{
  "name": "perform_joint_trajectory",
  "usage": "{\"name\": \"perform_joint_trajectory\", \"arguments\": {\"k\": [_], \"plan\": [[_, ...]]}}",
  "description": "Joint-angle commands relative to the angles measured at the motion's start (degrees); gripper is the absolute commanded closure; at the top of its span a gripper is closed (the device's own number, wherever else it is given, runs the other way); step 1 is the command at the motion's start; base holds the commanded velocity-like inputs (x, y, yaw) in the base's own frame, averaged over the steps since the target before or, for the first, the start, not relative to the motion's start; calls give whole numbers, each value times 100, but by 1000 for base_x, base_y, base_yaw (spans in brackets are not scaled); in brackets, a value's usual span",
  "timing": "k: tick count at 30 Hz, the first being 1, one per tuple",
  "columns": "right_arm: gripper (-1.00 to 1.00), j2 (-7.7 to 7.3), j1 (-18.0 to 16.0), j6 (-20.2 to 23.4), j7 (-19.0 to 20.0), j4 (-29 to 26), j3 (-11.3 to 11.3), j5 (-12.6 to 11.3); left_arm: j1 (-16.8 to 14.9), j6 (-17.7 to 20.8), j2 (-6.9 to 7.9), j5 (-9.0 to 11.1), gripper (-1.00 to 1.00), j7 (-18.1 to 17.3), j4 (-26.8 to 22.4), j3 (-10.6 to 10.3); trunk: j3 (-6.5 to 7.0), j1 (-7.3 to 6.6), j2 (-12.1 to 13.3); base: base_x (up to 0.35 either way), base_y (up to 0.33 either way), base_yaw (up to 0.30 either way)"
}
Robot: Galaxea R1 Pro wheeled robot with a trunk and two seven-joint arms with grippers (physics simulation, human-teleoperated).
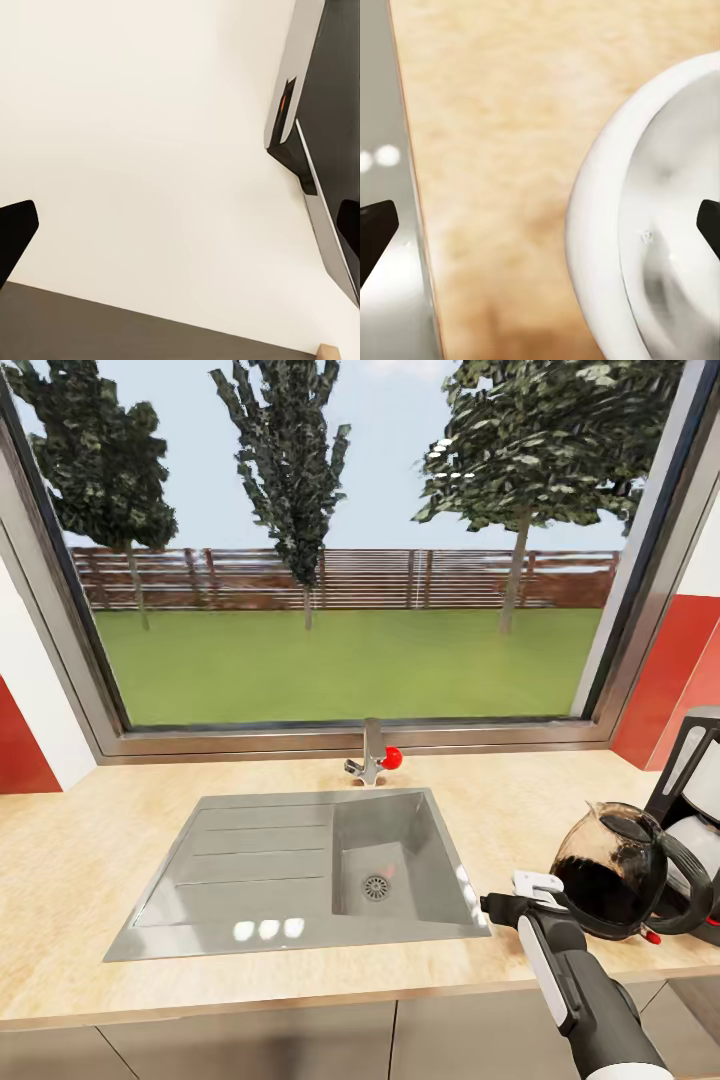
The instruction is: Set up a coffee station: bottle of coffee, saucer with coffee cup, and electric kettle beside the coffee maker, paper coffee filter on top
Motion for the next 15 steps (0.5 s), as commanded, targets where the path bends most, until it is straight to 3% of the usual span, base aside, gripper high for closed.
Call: {"name": "perform_joint_trajectory", "arguments": {"k": [1, 3, 4, 15], "plan": [[-100, -4, -4, 19, -46, -6, 5, -61, -1, -17, 0, 12, -100, 19, 0, -41, -11, 3, -11, 0, 0, 0], [-100, -3, -4, 19, -46, -6, 5, -61, -1, -17, 0, 12, -100, 19, 0, -41, -11, 3, -11, 0, 0, 0], [100, -2, -3, 19, -46, -5, 5, -61, -1, -17, 0, 12, -100, 19, 0, -40, -11, 3, -11, 0, 0, 0], [100, -7, -3, 19, -51, -13, 3, -61, -1, -17, 0, 12, -100, 19, 0, -38, -11, 3, -11, 0, 0, 0]]}}
